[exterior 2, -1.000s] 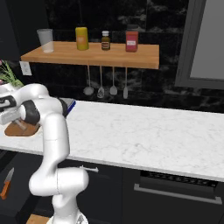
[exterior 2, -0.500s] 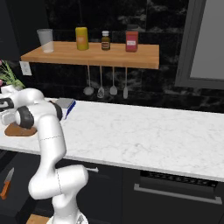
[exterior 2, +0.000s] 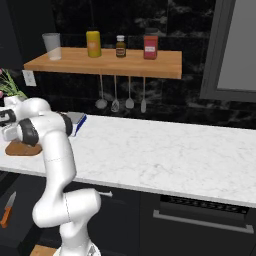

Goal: Place the appropriate cutting tool for cutting the eggplant skin on the cutting board.

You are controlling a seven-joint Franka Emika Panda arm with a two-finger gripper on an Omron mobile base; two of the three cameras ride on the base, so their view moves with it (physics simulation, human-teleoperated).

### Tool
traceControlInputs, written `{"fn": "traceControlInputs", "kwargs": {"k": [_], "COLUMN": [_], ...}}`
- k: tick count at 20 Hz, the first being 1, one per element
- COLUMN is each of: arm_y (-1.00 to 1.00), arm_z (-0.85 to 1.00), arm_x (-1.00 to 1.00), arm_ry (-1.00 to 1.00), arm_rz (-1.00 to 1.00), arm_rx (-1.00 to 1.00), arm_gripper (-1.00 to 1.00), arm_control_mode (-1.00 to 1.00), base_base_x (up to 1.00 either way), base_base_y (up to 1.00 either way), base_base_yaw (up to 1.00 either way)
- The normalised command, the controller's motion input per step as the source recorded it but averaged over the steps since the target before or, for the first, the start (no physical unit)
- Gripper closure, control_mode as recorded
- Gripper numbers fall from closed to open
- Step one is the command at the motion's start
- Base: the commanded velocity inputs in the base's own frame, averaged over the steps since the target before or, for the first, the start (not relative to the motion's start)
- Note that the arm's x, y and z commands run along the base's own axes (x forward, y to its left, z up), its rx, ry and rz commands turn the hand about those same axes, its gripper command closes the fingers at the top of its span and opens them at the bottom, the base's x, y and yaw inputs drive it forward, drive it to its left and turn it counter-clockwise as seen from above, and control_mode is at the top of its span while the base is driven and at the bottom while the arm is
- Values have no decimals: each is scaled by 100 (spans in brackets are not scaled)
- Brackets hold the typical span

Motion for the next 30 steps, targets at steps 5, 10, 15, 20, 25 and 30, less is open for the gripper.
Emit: {"fn": "traceControlInputs", "kwargs": {"k": [5,10,15,20,25,30], "arm_y": [-71,-92,-100,-100,-100,-100], "arm_z": [31,45,44,36,38,48], "arm_x": [-91,-53,-17,-1,0,-4], "arm_ry": [-28,-24,-8,0,0,0], "arm_rz": [0,-1,-5,-8,-7,-8], "arm_rx": [7,10,17,23,24,22], "arm_gripper": [-100,-100,-100,-100,-100,-100], "arm_control_mode": [-100,-100,-100,-100,-100,-100], "base_base_x": [0,0,0,0,0,0], "base_base_y": [0,0,0,0,0,0], "base_base_yaw": [0,0,0,0,0,0]}}
